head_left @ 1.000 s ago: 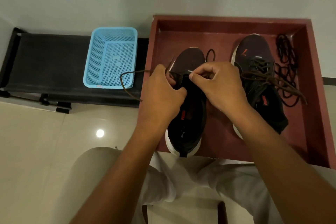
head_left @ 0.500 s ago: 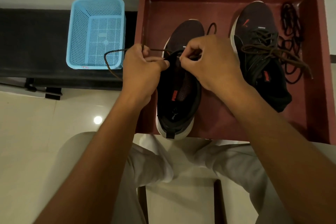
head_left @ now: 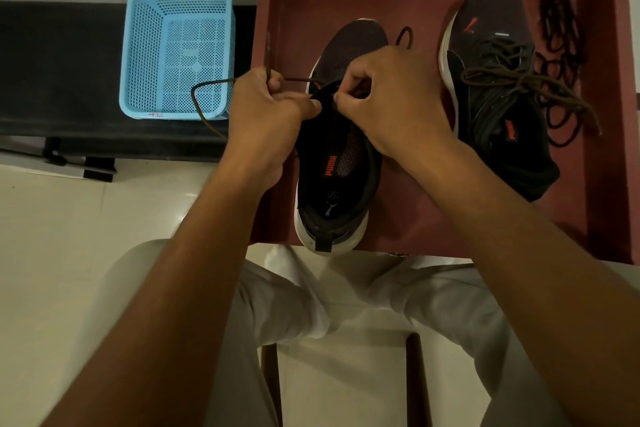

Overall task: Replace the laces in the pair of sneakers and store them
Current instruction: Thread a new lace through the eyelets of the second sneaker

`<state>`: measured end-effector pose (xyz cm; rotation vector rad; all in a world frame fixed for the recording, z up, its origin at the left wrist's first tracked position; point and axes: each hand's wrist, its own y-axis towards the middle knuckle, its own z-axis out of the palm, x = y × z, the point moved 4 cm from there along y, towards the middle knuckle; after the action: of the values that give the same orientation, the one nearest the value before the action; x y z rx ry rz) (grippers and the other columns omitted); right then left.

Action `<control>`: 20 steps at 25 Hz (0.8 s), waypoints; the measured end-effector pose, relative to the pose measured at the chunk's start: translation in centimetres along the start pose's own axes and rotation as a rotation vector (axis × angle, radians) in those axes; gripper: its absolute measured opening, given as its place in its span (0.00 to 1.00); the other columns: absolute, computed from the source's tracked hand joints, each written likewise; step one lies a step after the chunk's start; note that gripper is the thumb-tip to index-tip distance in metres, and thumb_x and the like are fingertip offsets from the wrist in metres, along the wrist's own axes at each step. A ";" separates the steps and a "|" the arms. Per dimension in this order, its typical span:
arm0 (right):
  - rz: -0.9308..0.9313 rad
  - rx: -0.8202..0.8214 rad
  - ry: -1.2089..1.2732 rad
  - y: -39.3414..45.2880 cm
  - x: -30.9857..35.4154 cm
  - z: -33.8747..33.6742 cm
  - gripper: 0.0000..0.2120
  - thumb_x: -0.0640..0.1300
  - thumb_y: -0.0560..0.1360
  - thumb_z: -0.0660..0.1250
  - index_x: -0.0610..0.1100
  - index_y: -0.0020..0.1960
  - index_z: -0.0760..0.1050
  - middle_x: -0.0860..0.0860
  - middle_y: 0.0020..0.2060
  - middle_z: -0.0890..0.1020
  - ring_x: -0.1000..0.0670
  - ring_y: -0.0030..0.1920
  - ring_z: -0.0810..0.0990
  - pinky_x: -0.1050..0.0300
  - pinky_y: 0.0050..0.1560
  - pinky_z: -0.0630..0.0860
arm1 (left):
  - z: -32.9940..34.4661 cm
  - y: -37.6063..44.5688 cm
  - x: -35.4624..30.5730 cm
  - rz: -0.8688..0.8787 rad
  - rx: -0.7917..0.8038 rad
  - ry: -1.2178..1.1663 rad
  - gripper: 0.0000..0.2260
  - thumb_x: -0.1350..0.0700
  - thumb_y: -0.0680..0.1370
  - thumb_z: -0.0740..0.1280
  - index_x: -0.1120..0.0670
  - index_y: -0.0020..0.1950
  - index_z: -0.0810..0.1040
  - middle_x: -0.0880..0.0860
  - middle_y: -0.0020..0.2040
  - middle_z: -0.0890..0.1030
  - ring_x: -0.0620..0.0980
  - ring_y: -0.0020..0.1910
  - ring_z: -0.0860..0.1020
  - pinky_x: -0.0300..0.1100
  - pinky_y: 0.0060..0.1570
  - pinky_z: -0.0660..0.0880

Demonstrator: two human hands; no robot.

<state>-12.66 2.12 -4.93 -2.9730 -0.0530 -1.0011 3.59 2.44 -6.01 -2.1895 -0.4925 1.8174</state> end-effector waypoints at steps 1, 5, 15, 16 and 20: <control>0.004 -0.004 0.010 0.0 0.0 0.1 0.05 0.45 0.77 0.71 0.47 0.44 0.85 0.56 0.40 0.84 0.56 0.41 0.81 0.75 0.41 0.65 | 0.0 0.0 0.0 0.006 0.018 -0.016 0.20 0.71 0.72 0.73 0.53 0.46 0.65 0.64 0.49 0.85 0.57 0.50 0.86 0.56 0.57 0.82; 0.014 -0.003 0.006 -0.1 0.2 0.3 0.05 0.46 0.78 0.70 0.47 0.45 0.84 0.56 0.41 0.83 0.57 0.41 0.79 0.76 0.39 0.65 | 0.3 0.2 0.0 0.019 0.087 -0.064 0.20 0.73 0.72 0.70 0.54 0.46 0.64 0.59 0.50 0.87 0.53 0.53 0.86 0.56 0.60 0.81; 0.073 -0.031 0.038 -0.9 0.3 0.7 0.05 0.44 0.78 0.72 0.49 0.51 0.87 0.56 0.46 0.85 0.60 0.43 0.78 0.76 0.43 0.69 | 0.0 0.0 -0.3 0.028 0.086 -0.079 0.20 0.74 0.72 0.70 0.54 0.45 0.64 0.59 0.48 0.87 0.54 0.49 0.87 0.54 0.56 0.83; 0.092 -0.061 0.069 -1.0 0.1 0.7 0.05 0.45 0.78 0.73 0.49 0.50 0.87 0.57 0.45 0.86 0.59 0.43 0.81 0.74 0.45 0.72 | 0.0 0.0 -0.3 0.026 0.093 -0.088 0.20 0.74 0.72 0.70 0.54 0.45 0.63 0.59 0.48 0.87 0.55 0.49 0.87 0.55 0.56 0.83; 0.140 -0.125 0.144 -1.2 -0.1 0.9 0.03 0.48 0.76 0.74 0.52 0.49 0.87 0.60 0.41 0.85 0.61 0.40 0.82 0.70 0.42 0.76 | 0.0 0.1 -0.3 0.008 0.104 -0.123 0.20 0.75 0.73 0.69 0.54 0.45 0.63 0.61 0.48 0.87 0.57 0.49 0.87 0.56 0.56 0.82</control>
<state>-12.20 3.37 -5.74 -2.9513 0.2233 -1.2389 3.56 2.27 -5.78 -2.0238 -0.4046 1.9442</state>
